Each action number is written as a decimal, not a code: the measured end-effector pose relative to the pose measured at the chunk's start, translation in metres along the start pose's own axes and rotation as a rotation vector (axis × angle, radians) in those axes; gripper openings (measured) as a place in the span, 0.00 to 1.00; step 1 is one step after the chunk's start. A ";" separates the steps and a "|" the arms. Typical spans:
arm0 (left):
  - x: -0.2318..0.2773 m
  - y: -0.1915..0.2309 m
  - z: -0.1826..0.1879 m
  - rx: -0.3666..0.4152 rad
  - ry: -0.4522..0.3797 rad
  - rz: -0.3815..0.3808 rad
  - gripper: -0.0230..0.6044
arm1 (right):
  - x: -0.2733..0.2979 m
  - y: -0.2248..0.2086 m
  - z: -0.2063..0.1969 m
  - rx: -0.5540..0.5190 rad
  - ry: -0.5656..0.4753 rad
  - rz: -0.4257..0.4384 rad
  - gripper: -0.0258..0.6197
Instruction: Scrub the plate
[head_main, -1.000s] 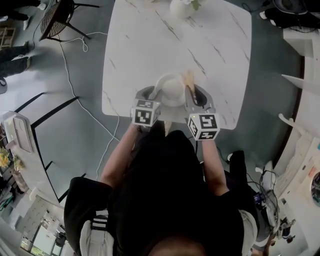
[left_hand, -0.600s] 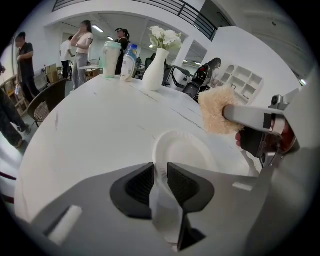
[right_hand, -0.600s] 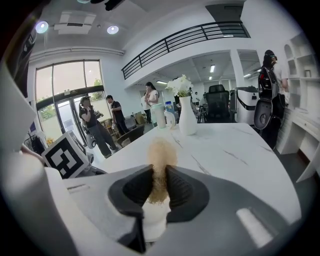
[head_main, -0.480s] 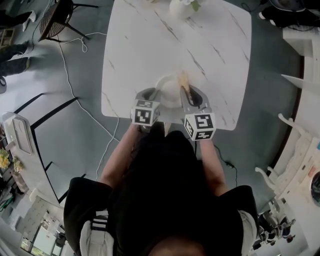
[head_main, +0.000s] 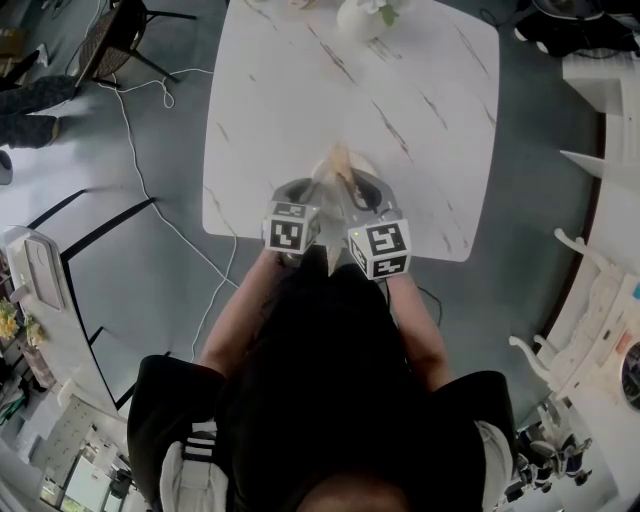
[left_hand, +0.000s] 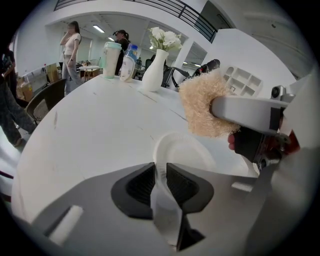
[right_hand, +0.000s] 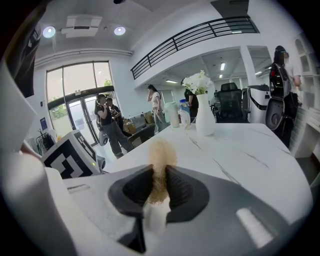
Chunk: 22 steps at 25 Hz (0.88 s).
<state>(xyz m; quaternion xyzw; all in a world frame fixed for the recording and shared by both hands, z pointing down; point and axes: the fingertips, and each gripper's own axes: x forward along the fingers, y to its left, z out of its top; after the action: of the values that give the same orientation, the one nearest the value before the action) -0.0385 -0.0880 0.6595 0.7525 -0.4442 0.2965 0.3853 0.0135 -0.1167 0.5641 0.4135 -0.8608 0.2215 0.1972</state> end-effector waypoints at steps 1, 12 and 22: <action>0.000 0.000 0.000 -0.001 -0.002 0.000 0.16 | 0.003 0.003 -0.001 0.002 0.005 0.010 0.14; 0.001 -0.001 0.002 -0.001 -0.012 0.006 0.16 | 0.030 0.019 -0.030 0.002 0.100 0.083 0.14; 0.001 0.001 0.001 -0.013 -0.021 0.003 0.16 | 0.036 0.015 -0.044 0.014 0.129 0.075 0.14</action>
<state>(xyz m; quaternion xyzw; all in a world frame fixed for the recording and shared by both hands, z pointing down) -0.0385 -0.0896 0.6596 0.7524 -0.4512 0.2864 0.3851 -0.0124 -0.1068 0.6164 0.3673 -0.8596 0.2611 0.2408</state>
